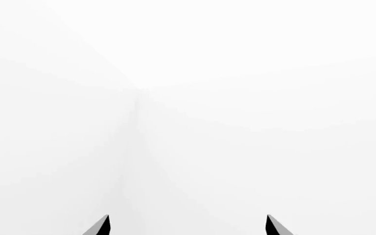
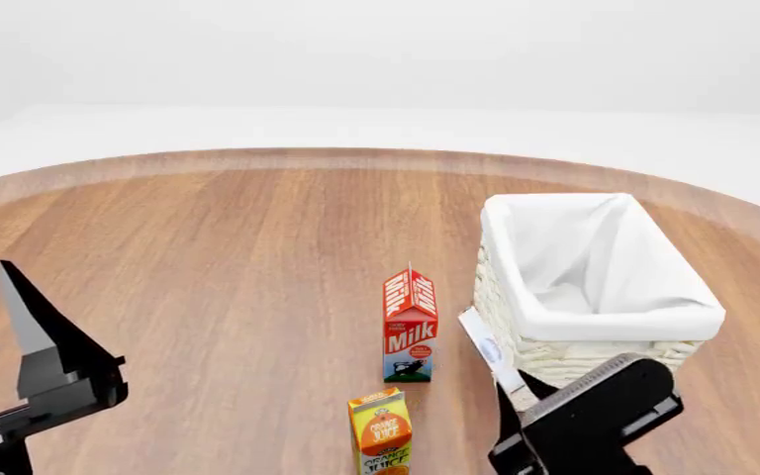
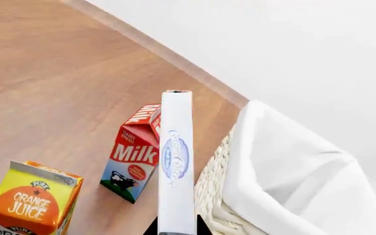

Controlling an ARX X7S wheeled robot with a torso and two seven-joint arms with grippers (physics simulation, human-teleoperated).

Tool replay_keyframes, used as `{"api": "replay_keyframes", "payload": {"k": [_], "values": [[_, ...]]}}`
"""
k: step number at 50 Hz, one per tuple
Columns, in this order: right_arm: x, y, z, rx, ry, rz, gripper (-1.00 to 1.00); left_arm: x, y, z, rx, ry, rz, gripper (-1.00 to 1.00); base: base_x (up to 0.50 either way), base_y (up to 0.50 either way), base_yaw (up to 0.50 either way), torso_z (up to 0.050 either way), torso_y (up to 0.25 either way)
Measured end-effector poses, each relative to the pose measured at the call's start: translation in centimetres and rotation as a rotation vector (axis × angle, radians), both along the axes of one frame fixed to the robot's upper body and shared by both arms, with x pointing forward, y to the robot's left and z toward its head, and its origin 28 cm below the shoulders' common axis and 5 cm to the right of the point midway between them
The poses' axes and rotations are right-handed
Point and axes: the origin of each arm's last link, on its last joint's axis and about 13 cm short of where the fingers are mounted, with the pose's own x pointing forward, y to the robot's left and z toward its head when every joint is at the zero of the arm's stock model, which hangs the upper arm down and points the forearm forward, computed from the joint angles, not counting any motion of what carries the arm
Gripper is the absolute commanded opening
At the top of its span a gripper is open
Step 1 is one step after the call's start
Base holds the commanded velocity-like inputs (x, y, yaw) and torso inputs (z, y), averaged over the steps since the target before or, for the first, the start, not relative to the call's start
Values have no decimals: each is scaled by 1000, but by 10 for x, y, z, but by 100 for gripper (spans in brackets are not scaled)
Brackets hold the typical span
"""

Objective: Pick up the cream cheese box and the butter, and put them in the basket.

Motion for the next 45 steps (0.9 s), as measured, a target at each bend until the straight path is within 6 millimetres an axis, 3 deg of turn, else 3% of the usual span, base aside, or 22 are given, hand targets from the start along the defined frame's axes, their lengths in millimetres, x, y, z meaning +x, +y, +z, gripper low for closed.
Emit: {"api": "replay_keyframes", "payload": {"k": [29,45], "values": [[-4,-15,59,9,-219,-57,-100,-2,-1,4,0,-3,0,100,0,0,0,0,1],[6,-28,83,25,-277,-147,-100,-2,-2,4,2,0,-3,100,0,0,0,0,0]]}}
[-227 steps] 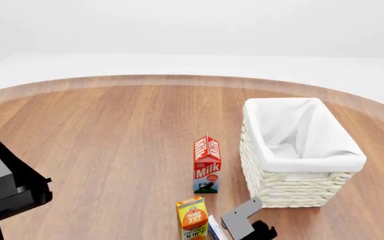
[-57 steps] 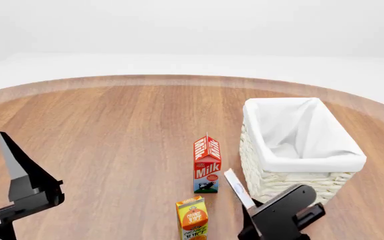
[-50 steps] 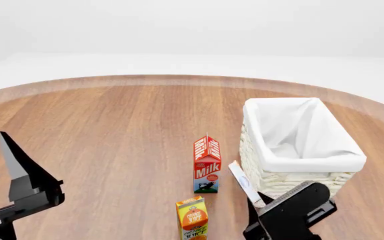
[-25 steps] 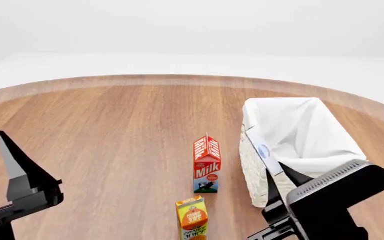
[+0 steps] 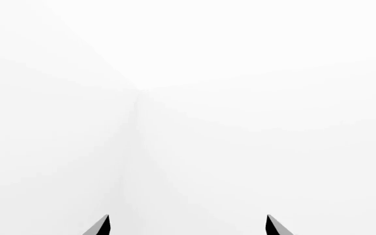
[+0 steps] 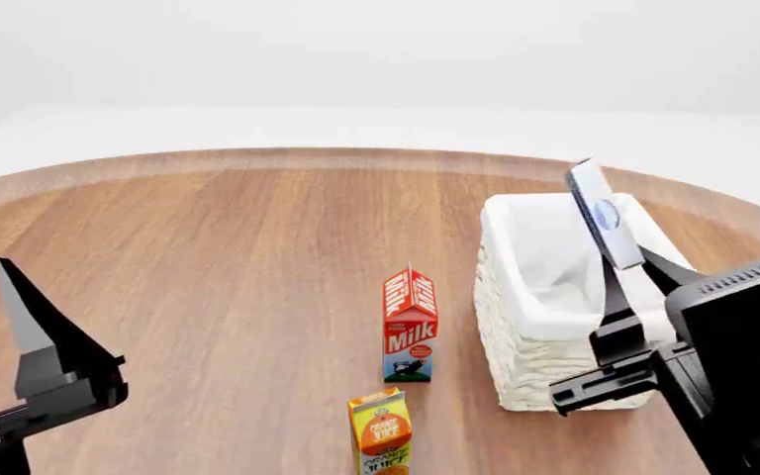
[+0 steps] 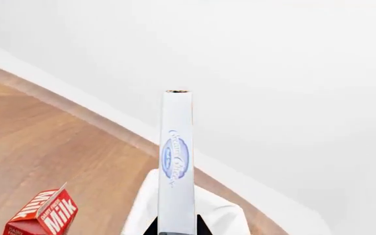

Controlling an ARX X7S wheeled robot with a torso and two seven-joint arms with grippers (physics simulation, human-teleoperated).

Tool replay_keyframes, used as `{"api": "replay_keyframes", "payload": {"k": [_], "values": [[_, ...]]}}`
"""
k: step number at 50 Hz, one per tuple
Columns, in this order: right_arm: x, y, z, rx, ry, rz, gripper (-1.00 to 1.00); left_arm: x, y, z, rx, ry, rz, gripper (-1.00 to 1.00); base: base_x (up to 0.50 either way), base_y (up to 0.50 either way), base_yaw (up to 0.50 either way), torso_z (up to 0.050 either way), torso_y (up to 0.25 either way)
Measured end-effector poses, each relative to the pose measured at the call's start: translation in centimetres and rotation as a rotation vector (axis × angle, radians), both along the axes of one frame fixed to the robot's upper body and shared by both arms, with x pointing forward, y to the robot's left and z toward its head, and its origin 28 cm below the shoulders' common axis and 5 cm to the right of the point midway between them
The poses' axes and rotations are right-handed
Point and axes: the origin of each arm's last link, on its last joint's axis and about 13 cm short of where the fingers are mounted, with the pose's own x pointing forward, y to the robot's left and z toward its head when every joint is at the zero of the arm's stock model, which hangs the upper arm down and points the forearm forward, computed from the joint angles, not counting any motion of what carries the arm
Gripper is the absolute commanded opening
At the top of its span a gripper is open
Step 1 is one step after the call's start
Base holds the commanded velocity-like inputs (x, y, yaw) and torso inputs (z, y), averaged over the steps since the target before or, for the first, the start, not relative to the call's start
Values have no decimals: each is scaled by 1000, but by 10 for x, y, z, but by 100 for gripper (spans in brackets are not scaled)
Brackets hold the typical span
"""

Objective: Pick up the cream cheese box and the butter, and put them in the basket.

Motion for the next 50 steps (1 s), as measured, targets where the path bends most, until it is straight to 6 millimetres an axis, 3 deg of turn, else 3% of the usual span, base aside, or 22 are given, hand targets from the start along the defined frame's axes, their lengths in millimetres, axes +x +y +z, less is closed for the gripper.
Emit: {"api": "replay_keyframes", "payload": {"k": [15,31,50], "values": [[17,-12,13,40,17,-53,-100,1,-1,-1,4,7,-4,100,0,0,0,0,1],[40,-20,21,350,217,-42,-100,1,-2,-1,7,12,-9,100,0,0,0,0,1],[80,-32,52,561,231,-85,-100,3,-3,-3,9,21,-15,100,0,0,0,0,1]]}}
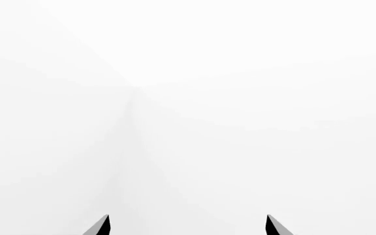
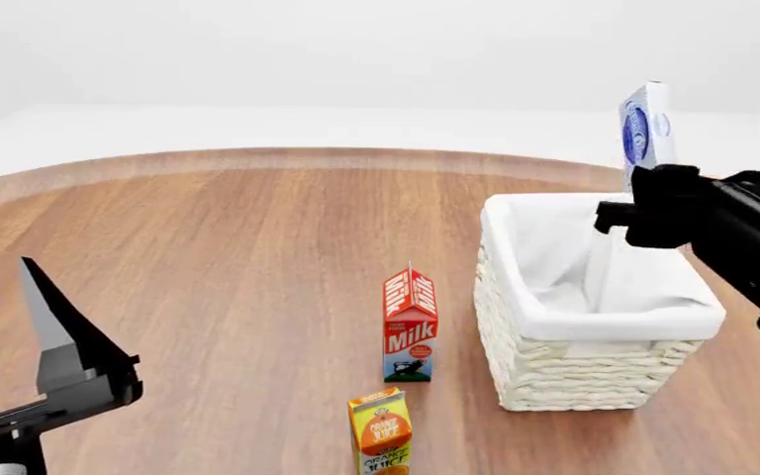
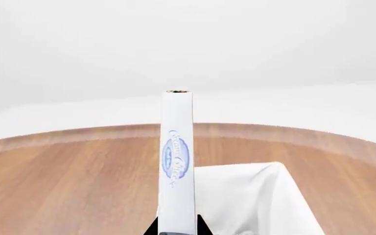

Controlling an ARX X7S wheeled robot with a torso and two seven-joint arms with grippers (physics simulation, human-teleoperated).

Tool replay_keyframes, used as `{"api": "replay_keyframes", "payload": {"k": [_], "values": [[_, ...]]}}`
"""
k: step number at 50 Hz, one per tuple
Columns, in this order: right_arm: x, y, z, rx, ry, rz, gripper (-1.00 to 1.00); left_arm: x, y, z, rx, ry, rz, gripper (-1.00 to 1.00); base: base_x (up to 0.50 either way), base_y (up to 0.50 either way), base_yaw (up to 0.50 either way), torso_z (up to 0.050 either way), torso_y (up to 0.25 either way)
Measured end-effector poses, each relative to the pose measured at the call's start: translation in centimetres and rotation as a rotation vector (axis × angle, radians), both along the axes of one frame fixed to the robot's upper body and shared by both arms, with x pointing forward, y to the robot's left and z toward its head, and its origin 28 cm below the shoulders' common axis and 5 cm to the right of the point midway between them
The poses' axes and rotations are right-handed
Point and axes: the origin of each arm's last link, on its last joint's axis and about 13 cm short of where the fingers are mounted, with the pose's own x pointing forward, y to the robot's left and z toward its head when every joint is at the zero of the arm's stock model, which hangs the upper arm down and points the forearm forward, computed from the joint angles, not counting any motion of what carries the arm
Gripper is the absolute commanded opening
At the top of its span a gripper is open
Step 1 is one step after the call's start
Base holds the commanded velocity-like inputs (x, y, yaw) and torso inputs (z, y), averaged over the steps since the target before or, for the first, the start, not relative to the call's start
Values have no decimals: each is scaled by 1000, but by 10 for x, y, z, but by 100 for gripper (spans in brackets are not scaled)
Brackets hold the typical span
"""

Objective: Pick up the cream cheese box and the butter, and put them in the basket.

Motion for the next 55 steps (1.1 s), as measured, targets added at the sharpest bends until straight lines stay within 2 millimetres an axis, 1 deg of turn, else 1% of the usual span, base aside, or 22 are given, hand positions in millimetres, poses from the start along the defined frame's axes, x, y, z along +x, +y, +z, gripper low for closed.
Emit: {"api": "replay_keyframes", "payload": {"k": [19,31,42,55], "values": [[38,-6,0,49,77,-15,-100,1,-2,0,4,9,-11,100,0,0,0,0,1],[60,-9,-13,44,153,-18,-100,1,-1,0,2,14,-11,100,0,0,0,1,1],[70,-16,-30,15,206,-37,-100,1,-1,0,1,15,-8,100,0,0,0,0,1],[73,-21,-48,-37,245,-46,-100,1,0,-1,3,16,-5,100,0,0,0,0,1]]}}
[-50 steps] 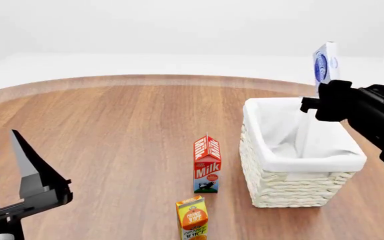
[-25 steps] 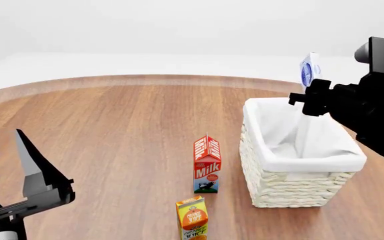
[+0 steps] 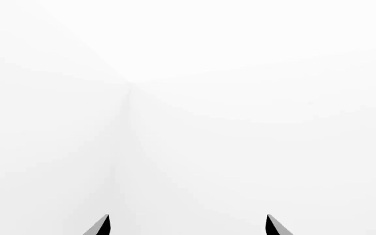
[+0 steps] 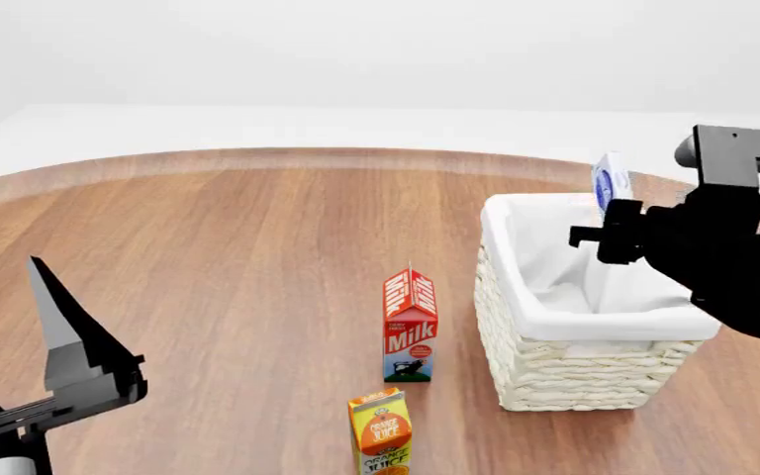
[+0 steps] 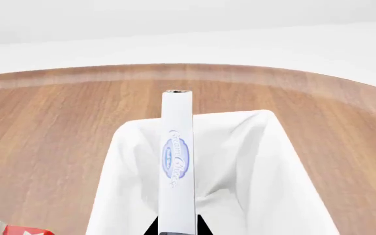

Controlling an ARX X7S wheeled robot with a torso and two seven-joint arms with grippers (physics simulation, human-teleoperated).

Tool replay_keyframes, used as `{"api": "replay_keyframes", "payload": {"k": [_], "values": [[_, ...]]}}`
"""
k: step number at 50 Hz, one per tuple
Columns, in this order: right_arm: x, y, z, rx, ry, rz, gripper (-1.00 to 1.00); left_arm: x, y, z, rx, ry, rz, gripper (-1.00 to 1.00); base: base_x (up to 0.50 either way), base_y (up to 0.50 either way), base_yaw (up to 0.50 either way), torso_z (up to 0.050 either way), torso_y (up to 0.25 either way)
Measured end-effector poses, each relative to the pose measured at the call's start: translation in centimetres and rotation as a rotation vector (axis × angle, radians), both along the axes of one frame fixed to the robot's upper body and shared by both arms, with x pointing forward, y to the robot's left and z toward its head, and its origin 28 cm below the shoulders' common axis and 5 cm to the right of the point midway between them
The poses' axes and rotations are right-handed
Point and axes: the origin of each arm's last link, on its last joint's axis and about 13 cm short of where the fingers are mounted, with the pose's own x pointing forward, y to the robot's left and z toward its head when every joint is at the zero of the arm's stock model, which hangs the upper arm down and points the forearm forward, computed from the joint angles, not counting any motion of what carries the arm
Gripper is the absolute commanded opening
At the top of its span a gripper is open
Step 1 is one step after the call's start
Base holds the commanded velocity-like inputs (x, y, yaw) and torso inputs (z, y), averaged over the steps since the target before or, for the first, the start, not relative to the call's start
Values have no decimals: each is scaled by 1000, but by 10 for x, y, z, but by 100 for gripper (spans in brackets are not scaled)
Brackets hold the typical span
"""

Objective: Pick up the cream cheese box and the butter, and put them in the basket.

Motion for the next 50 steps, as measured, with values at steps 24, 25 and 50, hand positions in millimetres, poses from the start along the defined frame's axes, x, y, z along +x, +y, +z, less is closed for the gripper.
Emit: {"api": "replay_keyframes", "payload": {"k": [24,25,50], "values": [[0,-3,-19,-41,44,15,-100,0,-1,-2,3,3,-2,100,0,0,0,0,0],[0,-3,-20,-42,46,16,-100,0,-1,-2,3,4,-2,100,0,0,0,0,0],[2,-4,-30,-70,69,12,-100,0,-1,-3,2,7,-5,100,0,0,0,0,1]]}}
